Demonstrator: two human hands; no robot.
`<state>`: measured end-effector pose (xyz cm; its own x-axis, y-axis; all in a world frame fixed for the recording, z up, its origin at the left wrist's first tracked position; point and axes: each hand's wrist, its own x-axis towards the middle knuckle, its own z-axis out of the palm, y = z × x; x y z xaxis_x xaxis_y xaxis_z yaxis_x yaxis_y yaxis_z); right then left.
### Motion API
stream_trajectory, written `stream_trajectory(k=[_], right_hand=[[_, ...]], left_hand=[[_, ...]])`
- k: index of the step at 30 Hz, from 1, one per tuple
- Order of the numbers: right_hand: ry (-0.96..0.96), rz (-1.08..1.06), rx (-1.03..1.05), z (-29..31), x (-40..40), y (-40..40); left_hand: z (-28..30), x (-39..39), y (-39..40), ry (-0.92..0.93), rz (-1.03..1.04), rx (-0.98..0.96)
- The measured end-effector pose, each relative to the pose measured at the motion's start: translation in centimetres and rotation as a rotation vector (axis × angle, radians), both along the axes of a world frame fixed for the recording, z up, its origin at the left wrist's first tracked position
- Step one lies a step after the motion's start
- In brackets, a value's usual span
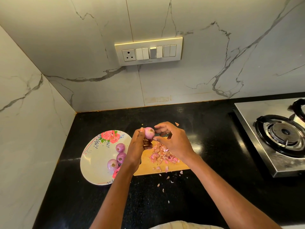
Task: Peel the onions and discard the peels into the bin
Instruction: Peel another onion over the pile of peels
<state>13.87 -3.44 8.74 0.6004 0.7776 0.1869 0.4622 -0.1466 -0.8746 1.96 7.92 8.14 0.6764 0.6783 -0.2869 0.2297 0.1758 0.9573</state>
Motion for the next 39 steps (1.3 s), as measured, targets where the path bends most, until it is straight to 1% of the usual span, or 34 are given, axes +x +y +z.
stream_trajectory(k=[3,7,9,12,15,17,20,26,32,35,39], right_hand=[[-0.052,-0.024,0.034,0.0,0.2,0.1],[-0.041,-0.041,0.045,0.2,0.3,0.1],[-0.032,-0.009,0.032,0.2,0.1,0.1],[-0.017,0.043,0.018,0.1,-0.2,0.1],[0.009,0.011,0.034,0.0,-0.3,0.1],[0.062,0.006,0.058,0.0,-0.2,0.1],[0.157,-0.016,0.115,0.1,-0.1,0.1],[0.203,-0.077,0.178,0.0,0.0,-0.2],[0.163,-0.111,0.11,-0.6,0.4,-0.2],[0.108,-0.102,0.048,-0.9,0.8,-0.4],[0.07,-0.09,0.022,-0.9,1.0,-0.6]], left_hand=[[0.1,-0.1,-0.1,-0.017,0.028,-0.077],[0.0,-0.2,-0.1,-0.028,0.062,-0.151],[0.0,-0.3,0.0,-0.04,0.072,-0.188],[0.0,-0.3,0.1,-0.019,0.034,-0.149],[0.2,-0.3,0.0,0.002,-0.037,-0.047],[0.5,-0.4,0.1,0.002,-0.057,-0.017],[0.7,-0.4,0.3,-0.02,-0.058,-0.027],[1.3,-0.3,-0.2,-0.101,-0.028,-0.129],[1.3,-0.2,-0.2,-0.135,0.007,-0.165],[0.7,-0.2,0.0,-0.104,0.037,-0.152],[0.3,-0.2,0.1,-0.054,0.049,-0.113]])
